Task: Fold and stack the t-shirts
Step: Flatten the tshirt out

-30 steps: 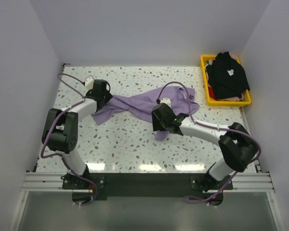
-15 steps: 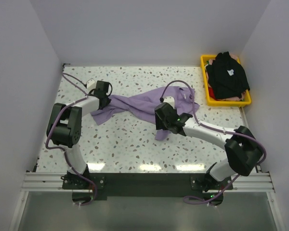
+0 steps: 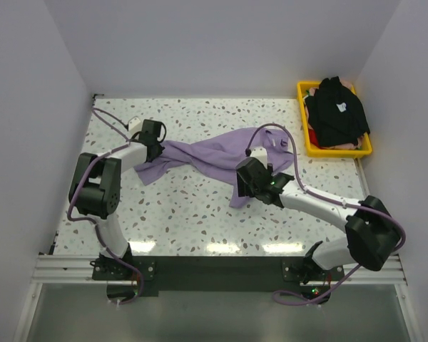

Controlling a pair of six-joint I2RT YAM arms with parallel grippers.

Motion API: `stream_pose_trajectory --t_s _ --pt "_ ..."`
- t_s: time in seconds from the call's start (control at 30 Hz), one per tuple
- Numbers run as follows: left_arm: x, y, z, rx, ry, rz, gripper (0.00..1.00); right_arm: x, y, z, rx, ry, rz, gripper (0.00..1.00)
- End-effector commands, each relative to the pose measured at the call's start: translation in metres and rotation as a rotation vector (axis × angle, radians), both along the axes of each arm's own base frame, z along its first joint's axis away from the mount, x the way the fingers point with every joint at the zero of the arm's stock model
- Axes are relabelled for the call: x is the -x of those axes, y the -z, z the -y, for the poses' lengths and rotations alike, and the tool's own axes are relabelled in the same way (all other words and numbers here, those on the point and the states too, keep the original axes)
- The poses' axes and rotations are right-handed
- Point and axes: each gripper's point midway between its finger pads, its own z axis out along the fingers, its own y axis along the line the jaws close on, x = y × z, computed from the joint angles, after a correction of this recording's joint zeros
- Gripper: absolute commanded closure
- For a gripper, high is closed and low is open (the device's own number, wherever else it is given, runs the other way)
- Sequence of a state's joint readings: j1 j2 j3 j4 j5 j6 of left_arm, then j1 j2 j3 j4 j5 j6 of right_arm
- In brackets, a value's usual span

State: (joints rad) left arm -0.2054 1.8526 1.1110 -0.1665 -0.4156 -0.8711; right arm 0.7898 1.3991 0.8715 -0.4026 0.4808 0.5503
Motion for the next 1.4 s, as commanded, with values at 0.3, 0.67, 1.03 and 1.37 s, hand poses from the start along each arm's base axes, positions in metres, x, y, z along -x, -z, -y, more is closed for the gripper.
stream_pose_trajectory --t_s 0.3,0.67,1.03,1.37 --pt "-0.008 -0.058 -0.002 -0.001 0.005 0.138 1.00 -0.014 0.026 -0.008 -0.017 0.050 -0.017 0.31" --pt "-0.001 -0.089 -0.001 0.012 0.025 0.195 1.00 -0.037 -0.007 0.015 -0.028 0.126 0.016 1.00" --pt "0.089 -0.072 0.018 0.235 0.077 0.264 1.00 0.005 -0.137 0.116 -0.086 0.265 0.235 1.00" --pt "0.163 -0.035 0.019 0.322 0.119 0.286 0.58 0.017 -0.101 0.120 -0.056 0.257 0.168 0.98"
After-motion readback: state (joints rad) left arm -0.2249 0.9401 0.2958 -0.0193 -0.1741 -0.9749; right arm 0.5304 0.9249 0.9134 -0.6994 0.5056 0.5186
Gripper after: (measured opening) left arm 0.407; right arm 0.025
